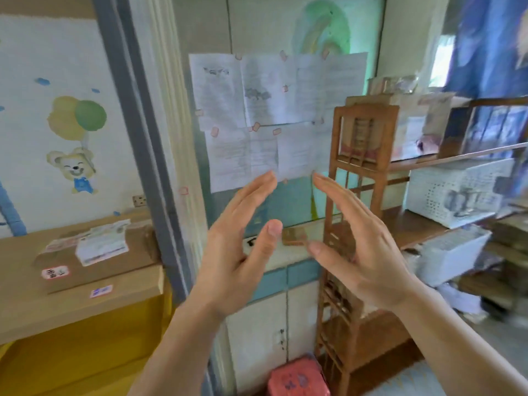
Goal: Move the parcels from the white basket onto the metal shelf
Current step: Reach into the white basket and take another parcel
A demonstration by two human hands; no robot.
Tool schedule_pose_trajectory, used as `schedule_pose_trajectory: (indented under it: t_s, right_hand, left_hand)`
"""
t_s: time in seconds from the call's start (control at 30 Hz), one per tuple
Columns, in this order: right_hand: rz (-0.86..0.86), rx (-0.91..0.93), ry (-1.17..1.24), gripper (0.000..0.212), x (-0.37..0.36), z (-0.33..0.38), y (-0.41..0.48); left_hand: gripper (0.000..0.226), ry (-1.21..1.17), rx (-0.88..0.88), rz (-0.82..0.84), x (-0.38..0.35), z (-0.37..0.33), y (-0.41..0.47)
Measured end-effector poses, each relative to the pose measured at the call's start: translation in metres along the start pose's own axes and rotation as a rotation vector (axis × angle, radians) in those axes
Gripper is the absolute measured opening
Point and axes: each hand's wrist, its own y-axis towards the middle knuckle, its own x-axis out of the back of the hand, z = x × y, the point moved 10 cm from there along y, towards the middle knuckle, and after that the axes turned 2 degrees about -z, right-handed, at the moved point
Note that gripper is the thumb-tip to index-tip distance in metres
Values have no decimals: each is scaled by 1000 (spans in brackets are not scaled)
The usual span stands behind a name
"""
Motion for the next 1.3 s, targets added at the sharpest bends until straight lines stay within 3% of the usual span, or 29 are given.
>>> schedule_pose_trajectory:
  t_s: [0.3, 0.5, 0.7, 1.0, 1.3]
  right_hand:
    - [-168, -290, -311, 77, 271, -201, -92]
    - [-185, -358, -393, 75, 375, -290, -112]
    - [-209, -410, -389, 77, 404, -400, -96]
    - [-124, -439, -386, 72, 388, -621, -33]
    - [-67, -692, -406, 65, 365, -851, 10]
  left_hand:
    - [50, -324, -101, 177, -344, -66, 80]
    - [52, -424, -84, 267, -503, -93, 130]
    - [52, -422, 0, 275, -601, -39, 175]
    - [52, -400, 82, 267, -752, 94, 253]
    - [48, -390, 393, 273, -892, 224, 288]
